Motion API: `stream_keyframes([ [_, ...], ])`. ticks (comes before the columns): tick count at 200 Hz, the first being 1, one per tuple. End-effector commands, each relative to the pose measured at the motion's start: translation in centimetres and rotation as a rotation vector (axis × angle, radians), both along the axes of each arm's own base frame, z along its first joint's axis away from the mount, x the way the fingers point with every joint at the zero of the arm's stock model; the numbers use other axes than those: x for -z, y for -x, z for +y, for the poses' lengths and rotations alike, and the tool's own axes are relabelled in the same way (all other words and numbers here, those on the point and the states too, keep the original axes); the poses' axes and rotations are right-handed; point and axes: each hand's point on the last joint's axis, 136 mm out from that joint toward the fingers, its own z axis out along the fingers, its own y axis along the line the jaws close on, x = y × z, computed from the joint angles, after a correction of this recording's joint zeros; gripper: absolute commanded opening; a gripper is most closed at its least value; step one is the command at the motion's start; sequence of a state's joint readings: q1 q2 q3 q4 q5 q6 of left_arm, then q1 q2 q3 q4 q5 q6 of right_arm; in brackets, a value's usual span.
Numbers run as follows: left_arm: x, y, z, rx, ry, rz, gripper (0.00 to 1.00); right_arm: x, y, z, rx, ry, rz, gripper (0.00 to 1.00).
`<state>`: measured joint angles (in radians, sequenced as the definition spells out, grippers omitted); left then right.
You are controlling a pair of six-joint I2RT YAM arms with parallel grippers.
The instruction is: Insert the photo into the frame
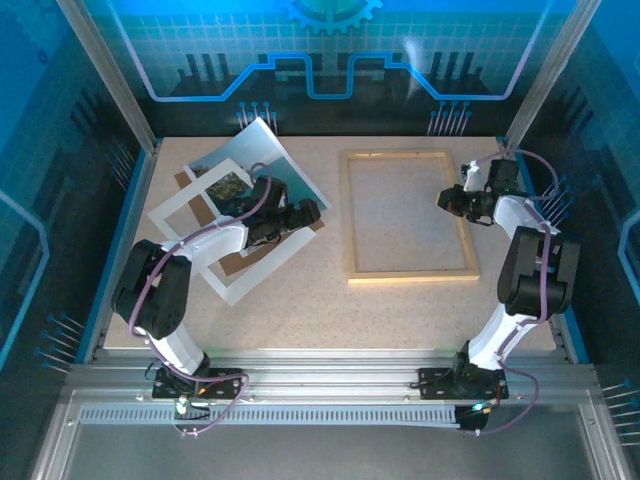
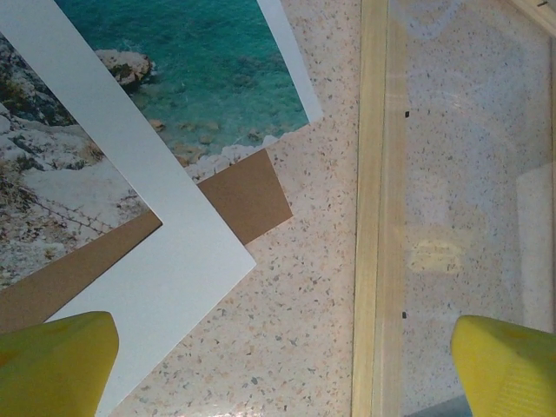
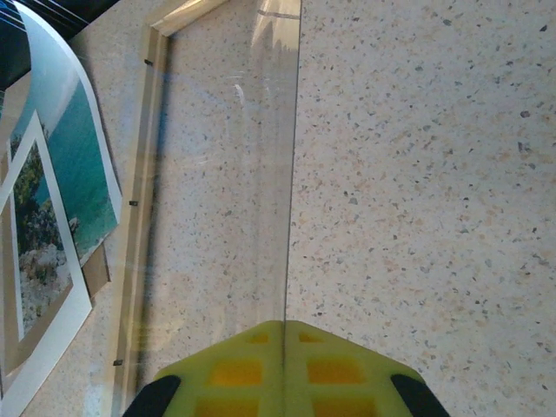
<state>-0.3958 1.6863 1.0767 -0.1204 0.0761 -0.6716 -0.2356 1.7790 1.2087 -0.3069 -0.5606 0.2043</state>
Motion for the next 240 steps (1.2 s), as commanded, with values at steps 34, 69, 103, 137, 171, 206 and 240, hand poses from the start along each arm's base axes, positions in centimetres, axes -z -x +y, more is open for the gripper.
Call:
stream_keyframes([
  [34,-0.1,-0.2,-0.8,0.031,-0.016,-0.001,0.99,-0.8,-0.6,-0.2,-0.041,-0.012,-0.01,0.0],
  [69,-0.2,-0.2,-0.8,0.033,-0.015,-0.003,0.99,-0.5,-0.5,-0.5,-0.038,-0.009,-0.001,0.0],
  [103,-0.2,-0.2,-0.9,0.035,-0.015,-0.001,0.99,-0.4,-0.3,-0.9,-0.032,-0.008,0.004,0.0],
  [137,-0.3,-0.2,-0.9,0.038,-0.015,0.0,0.99,-0.6,-0.3,-1.4,-0.027,0.0,0.005,0.0],
  [171,-0.3,-0.3,-1.0,0.039,-0.015,0.0,0.99,-0.8,-0.2,-1.6,-0.03,0.004,0.003,0.0],
  [206,-0.3,-0.3,-1.1,0.042,-0.015,0.003,0.99,-0.9,-0.4,-1.7,-0.039,0.01,0.004,0.0],
  [240,-0.2,-0.3,-1.1,0.046,-0.017,0.005,0.99,-1.2,-0.7,-2.0,-0.042,0.014,-0.008,0.0],
])
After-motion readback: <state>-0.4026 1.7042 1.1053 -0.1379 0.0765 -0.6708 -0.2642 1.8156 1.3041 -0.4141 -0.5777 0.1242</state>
